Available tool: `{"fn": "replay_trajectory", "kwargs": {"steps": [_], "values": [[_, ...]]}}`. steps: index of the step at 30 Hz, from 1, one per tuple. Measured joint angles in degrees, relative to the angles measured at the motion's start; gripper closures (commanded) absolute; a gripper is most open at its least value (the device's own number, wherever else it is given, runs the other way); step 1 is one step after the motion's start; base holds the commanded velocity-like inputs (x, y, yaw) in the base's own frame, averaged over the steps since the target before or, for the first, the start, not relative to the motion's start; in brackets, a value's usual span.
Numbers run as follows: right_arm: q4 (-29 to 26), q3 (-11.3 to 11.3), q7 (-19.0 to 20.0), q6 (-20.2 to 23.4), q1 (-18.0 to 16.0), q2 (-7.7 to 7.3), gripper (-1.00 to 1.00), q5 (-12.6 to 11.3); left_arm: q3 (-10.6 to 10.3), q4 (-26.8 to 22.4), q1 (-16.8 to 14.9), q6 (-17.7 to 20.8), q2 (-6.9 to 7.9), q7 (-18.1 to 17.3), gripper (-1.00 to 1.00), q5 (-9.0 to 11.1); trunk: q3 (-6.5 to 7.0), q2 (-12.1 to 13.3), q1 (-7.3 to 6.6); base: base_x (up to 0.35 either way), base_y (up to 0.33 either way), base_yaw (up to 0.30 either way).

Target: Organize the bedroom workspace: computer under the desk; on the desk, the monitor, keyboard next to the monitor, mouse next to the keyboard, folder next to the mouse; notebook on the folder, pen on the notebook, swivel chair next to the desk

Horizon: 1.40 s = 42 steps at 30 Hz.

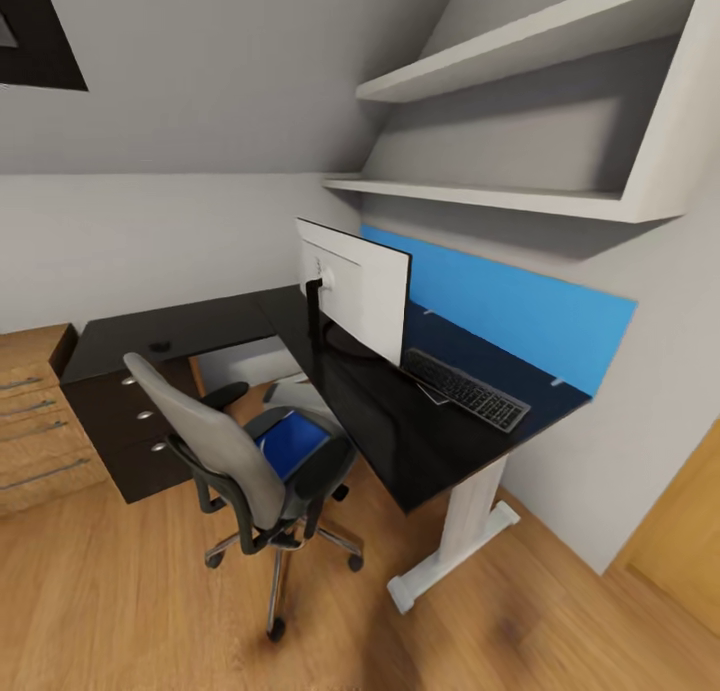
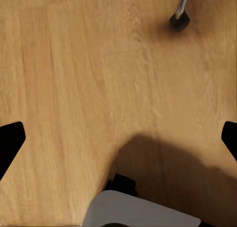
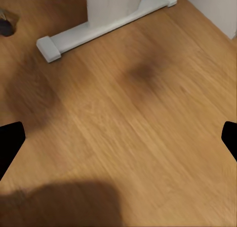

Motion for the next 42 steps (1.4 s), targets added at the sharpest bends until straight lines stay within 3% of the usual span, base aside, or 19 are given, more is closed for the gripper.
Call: {"fn": "replay_trajectory", "kwargs": {"steps": [6,7,8,10,12,18,25,28,32,36,39,42], "values": [[0.0,0.0,0.0,0.0,0.0,-0.03,-1.00,0.0,0.0,0.4,-0.1,1.0,0.05,0.0,-1.00,0.0,-1.30,-2.4,1.32,0.000,0.000,0.264],[0.0,0.0,0.0,0.0,0.0,-0.04,-1.00,0.0,0.0,0.5,-0.1,2.7,0.09,0.0,-1.00,0.0,-1.52,-2.8,1.54,0.000,0.000,0.264],[0.0,0.0,0.0,0.0,0.0,-0.07,-1.00,0.0,0.0,0.5,-0.1,8.3,0.21,0.0,-1.00,0.0,-1.74,-3.2,1.76,0.000,0.000,0.264],[0.0,0.0,0.0,0.0,0.0,-0.08,-1.00,0.0,0.0,0.5,-0.1,13.2,0.35,0.0,-1.00,0.1,-2.17,-4.0,2.20,0.000,0.000,0.264],[0.2,0.0,0.0,0.0,0.0,-0.09,-1.00,0.0,0.0,0.5,-0.1,15.3,0.39,-0.1,-1.00,0.1,-2.61,-4.8,2.64,0.000,0.000,0.264],[0.3,0.0,0.0,0.0,0.0,-0.09,-1.00,0.0,0.0,0.3,-0.2,16.6,0.28,-0.2,-1.00,0.1,-3.91,-7.2,3.96,0.000,0.000,0.264],[0.3,0.0,0.1,0.1,0.0,-0.17,-1.00,0.0,0.0,0.3,-0.2,15.1,0.06,-0.3,-1.00,0.0,-5.51,-10.0,5.49,0.000,0.000,0.231],[0.3,0.0,0.1,0.1,0.0,-0.18,-1.00,-0.1,0.0,0.4,-0.2,12.3,-0.01,-0.2,-1.00,0.0,-6.24,-11.2,6.15,0.000,0.000,0.171],[0.3,0.0,0.1,0.1,0.0,-0.20,-1.00,0.0,0.2,0.6,-0.2,5.2,-0.12,-0.2,-1.00,-0.1,-7.26,-12.8,7.03,0.000,0.000,0.131],[0.2,0.0,0.1,0.1,0.0,-0.20,-1.00,0.0,0.3,0.6,-0.2,2.7,-0.17,-0.2,-1.00,-0.1,-8.30,-14.4,7.91,0.000,0.000,0.124],[0.3,0.1,0.4,-0.2,0.0,-0.26,-1.00,1.8,0.3,0.6,-0.2,2.2,-0.34,-0.3,-1.00,-0.1,-9.07,-15.6,8.57,0.000,0.000,0.127],[0.3,0.2,0.5,-0.2,0.0,-0.27,-1.00,3.8,0.3,1.0,-0.2,2.2,-1.76,-0.2,-1.00,-0.1,-9.85,-16.9,9.23,0.000,0.000,0.153]]}}
